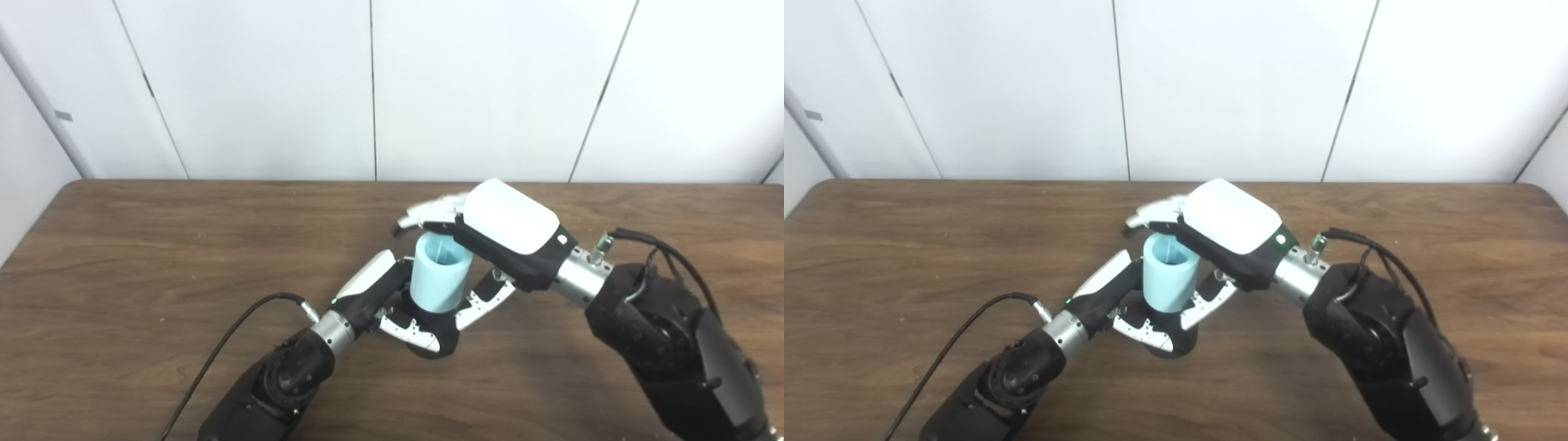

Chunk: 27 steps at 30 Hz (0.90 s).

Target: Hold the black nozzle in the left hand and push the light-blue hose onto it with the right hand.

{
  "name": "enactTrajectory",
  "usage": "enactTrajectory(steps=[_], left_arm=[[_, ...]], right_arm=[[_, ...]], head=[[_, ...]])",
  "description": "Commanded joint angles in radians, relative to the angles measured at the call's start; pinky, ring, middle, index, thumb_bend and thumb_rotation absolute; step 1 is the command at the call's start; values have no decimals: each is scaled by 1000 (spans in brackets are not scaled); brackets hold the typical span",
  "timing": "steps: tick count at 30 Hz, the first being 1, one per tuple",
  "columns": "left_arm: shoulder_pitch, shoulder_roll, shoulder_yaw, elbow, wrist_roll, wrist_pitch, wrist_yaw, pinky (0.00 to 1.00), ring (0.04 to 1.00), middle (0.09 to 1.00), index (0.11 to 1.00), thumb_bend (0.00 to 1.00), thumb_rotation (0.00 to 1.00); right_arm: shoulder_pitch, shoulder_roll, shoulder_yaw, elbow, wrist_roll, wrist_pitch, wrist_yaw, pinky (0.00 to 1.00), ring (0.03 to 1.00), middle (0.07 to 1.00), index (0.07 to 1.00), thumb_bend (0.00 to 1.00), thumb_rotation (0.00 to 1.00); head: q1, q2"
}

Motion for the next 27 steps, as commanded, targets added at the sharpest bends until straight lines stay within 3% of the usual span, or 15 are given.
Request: enactTrajectory(steps=[1,5,9,13,17,19,20,23,27], left_arm=[[56,42,-29,76,69,91,-68,290,363,481,482,526,0],[57,44,-29,72,68,91,-69,284,358,480,482,526,0],[57,44,-31,73,68,91,-71,287,358,479,483,526,0],[56,45,-30,72,67,94,-73,288,358,479,483,526,0],[59,47,-29,69,67,97,-74,288,359,480,483,526,0],[59,47,-30,70,67,96,-74,285,359,480,483,526,0],[59,47,-30,71,67,95,-73,284,358,480,483,526,0],[58,47,-30,73,67,96,-74,282,356,479,483,526,0],[59,48,-30,68,67,101,-77,278,353,478,485,526,0]], right_arm=[[-21,10,-43,-12,17,-55,-87,660,798,896,887,779,257],[10,37,-76,-6,31,-101,-160,628,802,987,951,739,196],[48,54,-111,21,24,-166,-250,671,848,1000,986,718,129],[80,57,-131,31,13,-194,-288,674,861,1000,993,719,114],[126,36,-136,23,-5,-200,-281,660,854,1000,998,724,101],[144,16,-135,21,-11,-205,-266,720,901,1000,997,733,95],[150,8,-134,21,-12,-208,-260,810,939,1000,996,738,99],[171,-35,-119,20,-15,-215,-220,955,991,1000,980,749,112],[185,-65,-103,6,-3,-191,-166,984,1000,1000,961,766,96]], head=[[0,0],[1,1],[5,3],[4,3],[1,3],[1,3],[2,3],[4,4],[2,5]])
